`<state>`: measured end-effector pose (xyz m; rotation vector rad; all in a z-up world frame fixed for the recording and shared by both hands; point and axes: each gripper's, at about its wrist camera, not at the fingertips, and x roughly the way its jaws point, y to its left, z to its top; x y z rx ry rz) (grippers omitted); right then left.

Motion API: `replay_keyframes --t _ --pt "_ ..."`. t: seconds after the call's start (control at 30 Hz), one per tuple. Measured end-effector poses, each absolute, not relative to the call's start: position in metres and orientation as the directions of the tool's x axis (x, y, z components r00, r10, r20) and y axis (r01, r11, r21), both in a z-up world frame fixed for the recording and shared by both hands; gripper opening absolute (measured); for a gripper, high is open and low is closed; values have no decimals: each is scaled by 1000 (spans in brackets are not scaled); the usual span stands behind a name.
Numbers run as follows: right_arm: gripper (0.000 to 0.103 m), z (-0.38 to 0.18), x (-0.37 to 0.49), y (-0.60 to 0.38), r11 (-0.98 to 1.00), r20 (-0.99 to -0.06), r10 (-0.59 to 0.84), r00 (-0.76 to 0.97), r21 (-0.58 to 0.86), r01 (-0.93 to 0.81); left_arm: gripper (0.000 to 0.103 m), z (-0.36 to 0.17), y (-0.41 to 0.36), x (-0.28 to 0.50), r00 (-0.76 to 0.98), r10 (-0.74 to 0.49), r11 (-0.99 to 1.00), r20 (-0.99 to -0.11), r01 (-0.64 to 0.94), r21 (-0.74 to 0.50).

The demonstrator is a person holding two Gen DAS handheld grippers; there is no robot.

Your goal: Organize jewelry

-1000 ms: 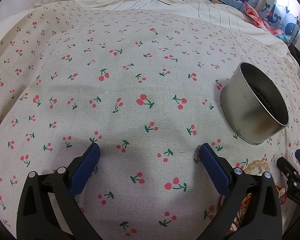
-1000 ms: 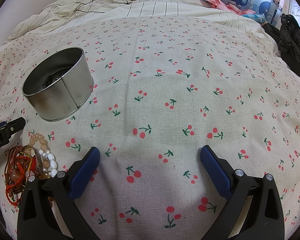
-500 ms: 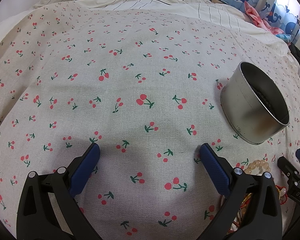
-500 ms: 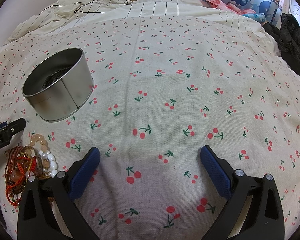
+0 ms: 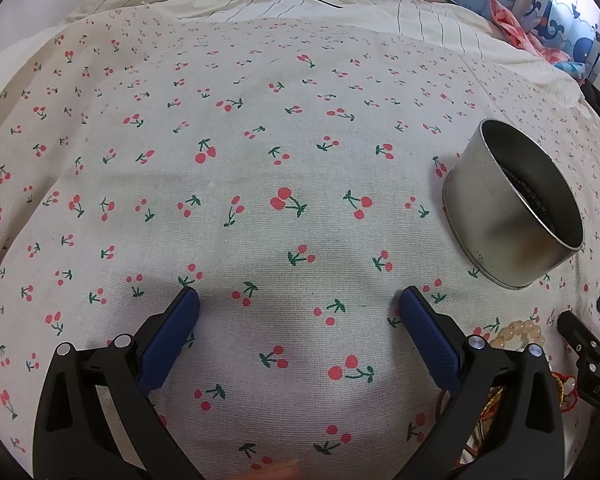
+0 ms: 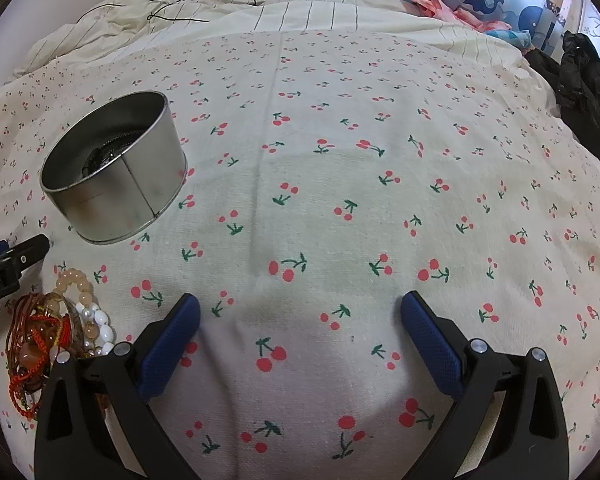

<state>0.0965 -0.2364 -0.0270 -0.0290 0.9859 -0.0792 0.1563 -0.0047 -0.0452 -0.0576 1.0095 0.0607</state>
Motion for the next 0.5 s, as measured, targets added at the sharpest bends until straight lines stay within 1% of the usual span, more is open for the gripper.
replay_keyframes --t 0.5 --pt "96 -27 99 -236 997 -833 -81 547 -62 52 96 -44 -5 156 530 29 997 -847 -78 -15"
